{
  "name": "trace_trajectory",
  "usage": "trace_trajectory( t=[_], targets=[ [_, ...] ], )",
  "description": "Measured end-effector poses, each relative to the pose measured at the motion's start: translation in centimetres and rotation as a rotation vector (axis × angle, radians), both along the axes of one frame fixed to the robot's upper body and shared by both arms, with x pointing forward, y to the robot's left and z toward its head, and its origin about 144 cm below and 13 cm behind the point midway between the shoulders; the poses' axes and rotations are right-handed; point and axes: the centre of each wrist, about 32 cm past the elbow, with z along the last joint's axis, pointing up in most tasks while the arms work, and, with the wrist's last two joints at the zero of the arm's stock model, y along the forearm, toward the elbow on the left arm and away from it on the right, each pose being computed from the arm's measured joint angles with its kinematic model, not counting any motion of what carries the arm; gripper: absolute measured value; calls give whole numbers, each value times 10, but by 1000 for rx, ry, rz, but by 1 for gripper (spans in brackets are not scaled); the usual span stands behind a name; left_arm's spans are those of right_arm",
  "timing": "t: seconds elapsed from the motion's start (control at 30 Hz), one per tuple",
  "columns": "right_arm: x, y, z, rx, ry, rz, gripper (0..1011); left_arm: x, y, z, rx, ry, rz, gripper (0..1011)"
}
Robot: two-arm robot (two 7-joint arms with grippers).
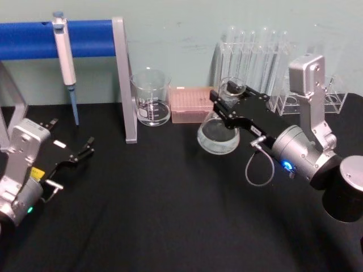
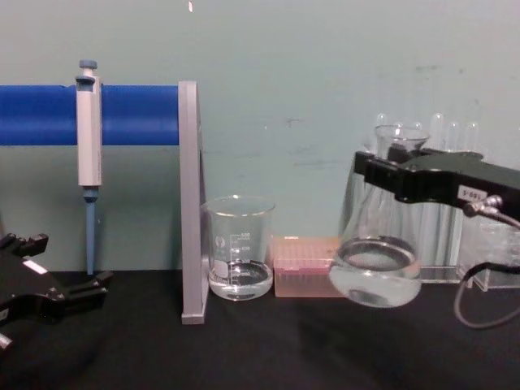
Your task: Grasp the erlenmeyer flask with one hand, shake it three times, then place it back.
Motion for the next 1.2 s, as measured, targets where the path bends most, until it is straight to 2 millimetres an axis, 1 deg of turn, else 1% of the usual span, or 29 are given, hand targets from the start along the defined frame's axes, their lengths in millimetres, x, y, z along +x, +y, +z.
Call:
trace_trajectory(
  t=[0.27,0.7,1.2],
  targets=[
    [4,0,-1,-20,4,114,449,0,0,0,0,0,0,1001],
    [10,1,-7,-28,9,197,449,0,0,0,0,0,0,1001],
    [19,6,-27,-33,22,231,449,0,0,0,0,0,0,1001]
  ],
)
